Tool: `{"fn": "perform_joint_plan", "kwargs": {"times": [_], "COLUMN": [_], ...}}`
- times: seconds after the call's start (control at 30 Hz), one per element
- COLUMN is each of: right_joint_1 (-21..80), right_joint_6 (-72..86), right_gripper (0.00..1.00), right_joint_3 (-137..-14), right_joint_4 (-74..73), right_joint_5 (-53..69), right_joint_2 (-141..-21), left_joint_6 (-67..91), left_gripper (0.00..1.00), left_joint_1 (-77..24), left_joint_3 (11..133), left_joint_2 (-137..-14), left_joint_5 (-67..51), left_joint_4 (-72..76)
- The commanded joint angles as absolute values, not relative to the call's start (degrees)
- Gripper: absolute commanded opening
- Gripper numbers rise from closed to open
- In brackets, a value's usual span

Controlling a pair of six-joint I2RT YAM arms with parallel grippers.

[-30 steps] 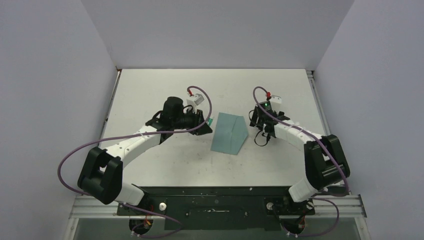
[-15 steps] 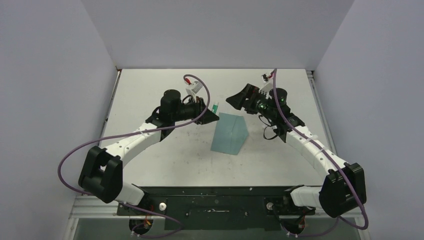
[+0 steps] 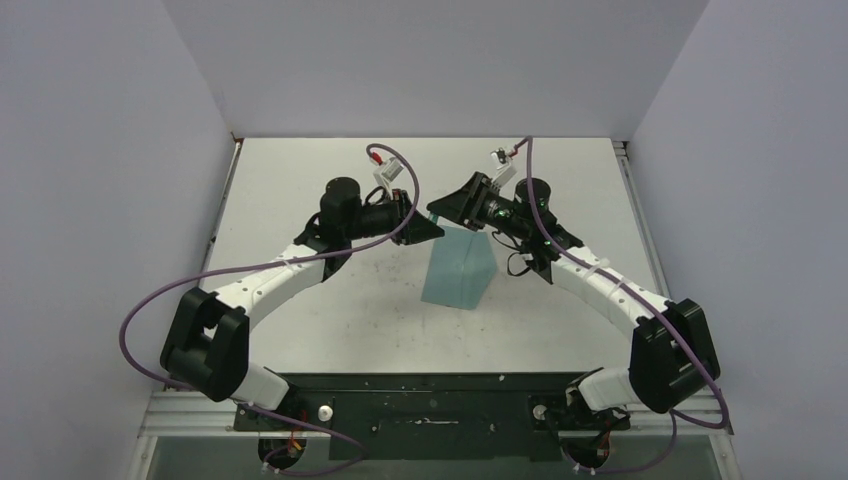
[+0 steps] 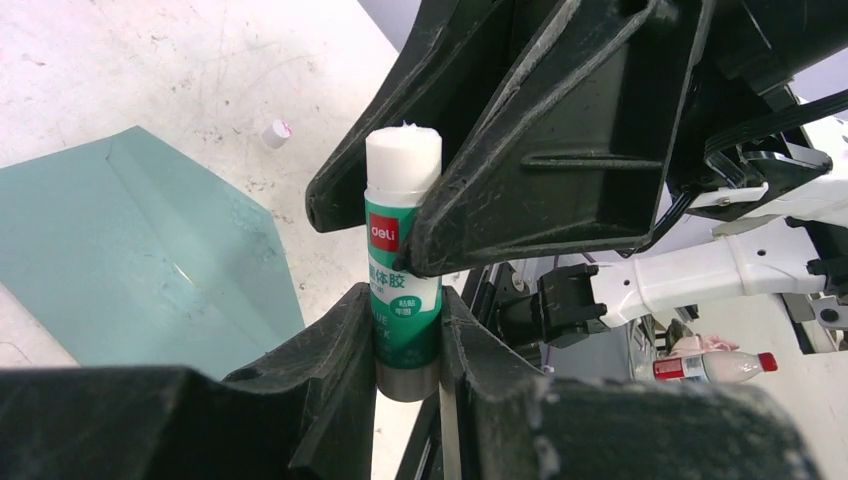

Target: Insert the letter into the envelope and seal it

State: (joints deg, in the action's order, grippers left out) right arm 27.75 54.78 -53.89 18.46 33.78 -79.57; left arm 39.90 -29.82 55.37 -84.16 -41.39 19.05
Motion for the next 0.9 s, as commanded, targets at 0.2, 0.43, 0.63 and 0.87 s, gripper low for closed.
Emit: {"fn": "perform_joint_plan", "kwargs": {"times": [0.2,0.43,0.63,0.87], "right_joint_1": [27.31,26.19,26.9,26.99], "right_joint_6": [54.33,51.67,55.07,59.59], "right_gripper": [0.08,0.05,0.05,0.06], "right_joint_3": [-55.7,-57.67,-57.41,-57.6], "right_joint_4": [24.38,24.09,28.42,33.03], "right_joint_5": [35.14,41.62,42.15,42.8], "right_joint_2": [-79.64,-81.86,-83.46,-84.94], "left_joint_6": [44.24,59.38,66.07,67.89], "left_gripper": [0.26,0.51,0.47,0.47], "left_joint_1": [-27.99,-21.48,-21.38,-21.6], "left_joint_3": [55.74,51.09,50.02,49.21], "left_joint_2": [-82.12,-82.95,-87.06,-88.57], "left_joint_5": [-45.16,-48.55,-53.27,-54.87], "left_joint_4": [24.13,38.71,48.25,52.12]}}
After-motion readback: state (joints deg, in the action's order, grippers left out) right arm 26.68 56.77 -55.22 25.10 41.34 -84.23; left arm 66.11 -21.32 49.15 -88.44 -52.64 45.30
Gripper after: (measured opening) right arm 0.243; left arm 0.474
